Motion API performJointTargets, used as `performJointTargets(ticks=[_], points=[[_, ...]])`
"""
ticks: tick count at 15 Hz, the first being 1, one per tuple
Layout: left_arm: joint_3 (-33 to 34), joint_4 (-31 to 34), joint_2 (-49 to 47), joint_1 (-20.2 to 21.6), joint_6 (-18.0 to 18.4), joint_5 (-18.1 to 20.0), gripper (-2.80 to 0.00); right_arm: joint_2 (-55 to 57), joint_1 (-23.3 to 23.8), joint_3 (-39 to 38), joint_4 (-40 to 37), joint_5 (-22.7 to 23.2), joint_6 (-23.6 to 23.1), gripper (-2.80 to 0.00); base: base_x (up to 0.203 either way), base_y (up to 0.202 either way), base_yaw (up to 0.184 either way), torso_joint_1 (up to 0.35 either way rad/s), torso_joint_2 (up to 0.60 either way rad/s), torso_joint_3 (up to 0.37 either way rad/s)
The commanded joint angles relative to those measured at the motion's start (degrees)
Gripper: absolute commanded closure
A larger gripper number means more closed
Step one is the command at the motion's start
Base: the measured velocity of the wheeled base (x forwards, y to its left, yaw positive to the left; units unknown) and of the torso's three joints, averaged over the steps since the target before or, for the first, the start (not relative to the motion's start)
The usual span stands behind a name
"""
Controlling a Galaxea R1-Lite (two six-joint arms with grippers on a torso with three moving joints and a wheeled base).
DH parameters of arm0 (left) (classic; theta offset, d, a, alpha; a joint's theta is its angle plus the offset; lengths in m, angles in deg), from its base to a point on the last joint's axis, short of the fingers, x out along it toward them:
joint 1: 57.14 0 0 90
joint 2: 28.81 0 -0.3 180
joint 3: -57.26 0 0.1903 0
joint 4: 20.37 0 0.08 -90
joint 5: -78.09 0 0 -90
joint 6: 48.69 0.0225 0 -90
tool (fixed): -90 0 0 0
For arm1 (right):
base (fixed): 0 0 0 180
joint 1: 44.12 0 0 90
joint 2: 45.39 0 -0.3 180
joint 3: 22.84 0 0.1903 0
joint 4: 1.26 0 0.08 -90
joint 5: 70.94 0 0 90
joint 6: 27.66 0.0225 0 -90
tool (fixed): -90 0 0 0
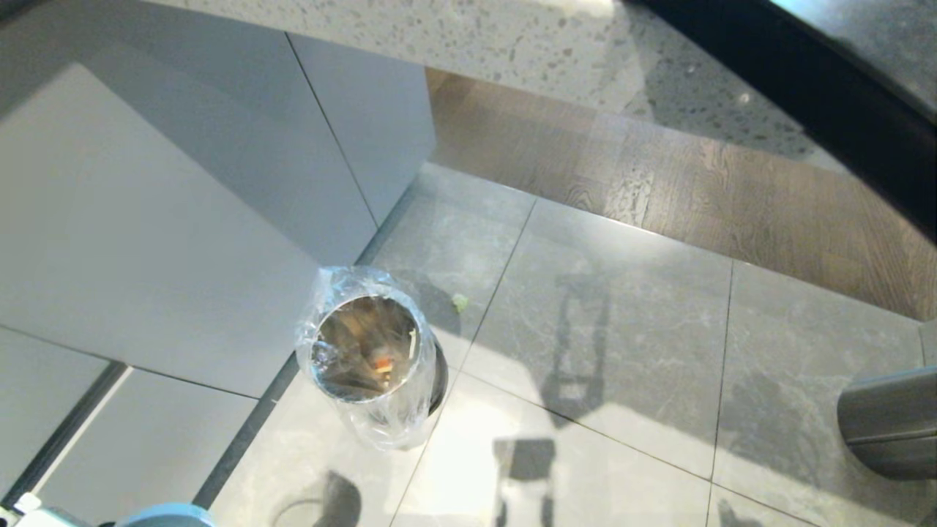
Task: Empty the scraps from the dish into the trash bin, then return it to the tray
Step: Put the bowl back to the table
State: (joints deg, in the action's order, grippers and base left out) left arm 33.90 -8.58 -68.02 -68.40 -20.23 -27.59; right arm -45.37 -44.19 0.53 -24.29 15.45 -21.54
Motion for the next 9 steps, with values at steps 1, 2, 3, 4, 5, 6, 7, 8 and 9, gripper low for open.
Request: performJointTargets(ticks=[1, 2, 3, 4, 5, 6, 7, 8, 9], points=[[0.00, 1.65, 5.79, 3.88, -1.27, 4.32, 0.00, -0.02, -0.01, 0.00, 0.02, 0.00, 0.03, 0.00, 0.000, 0.000, 0.000, 0.000, 0.00, 0.000], [0.00, 1.90, 6.92, 5.79, -1.46, 5.33, 0.00, -0.02, -0.01, 0.00, 0.02, 0.00, 0.03, 0.00, 0.000, 0.000, 0.000, 0.000, 0.00, 0.000], [0.00, 2.11, 8.55, 7.57, -1.79, 6.29, 0.00, -0.02, -0.01, 0.00, 0.02, 0.00, 0.03, 0.00, 0.000, 0.000, 0.000, 0.000, 0.00, 0.000], [0.00, 2.47, 10.60, 8.57, -2.72, 7.45, 0.00, -0.02, -0.01, 0.00, 0.02, 0.00, 0.03, 0.00, 0.000, 0.000, 0.000, 0.000, 0.00, 0.000], [0.00, 2.83, 12.39, 9.09, -4.39, 8.91, 0.00, -0.02, -0.01, 0.00, 0.02, 0.00, 0.03, 0.00, 0.000, 0.000, 0.000, 0.000, 0.00, 0.000], [0.00, 3.55, 14.01, 9.31, -7.42, 10.62, 0.00, -0.02, -0.01, 0.00, 0.02, 0.00, 0.03, 0.00, 0.000, 0.000, 0.000, 0.000, 0.00, 0.000], [0.00, 4.72, 15.58, 9.34, -11.12, 13.00, 0.00, -0.02, -0.01, 0.00, 0.11, 0.00, 0.03, 0.00, 0.000, 0.000, 0.000, 0.000, 0.00, 0.000], [0.00, 5.83, 17.04, 9.30, -13.53, 15.80, 0.00, -0.02, -0.01, 0.00, 0.02, 0.00, 0.03, 0.00, 0.000, 0.000, 0.000, 0.000, 0.00, 0.000], [0.00, 7.15, 18.69, 9.35, -15.78, 18.18, 0.00, -0.02, -0.01, 0.00, 0.02, 0.00, 0.03, 0.00, 0.000, 0.000, 0.000, 0.000, 0.00, 0.000]])
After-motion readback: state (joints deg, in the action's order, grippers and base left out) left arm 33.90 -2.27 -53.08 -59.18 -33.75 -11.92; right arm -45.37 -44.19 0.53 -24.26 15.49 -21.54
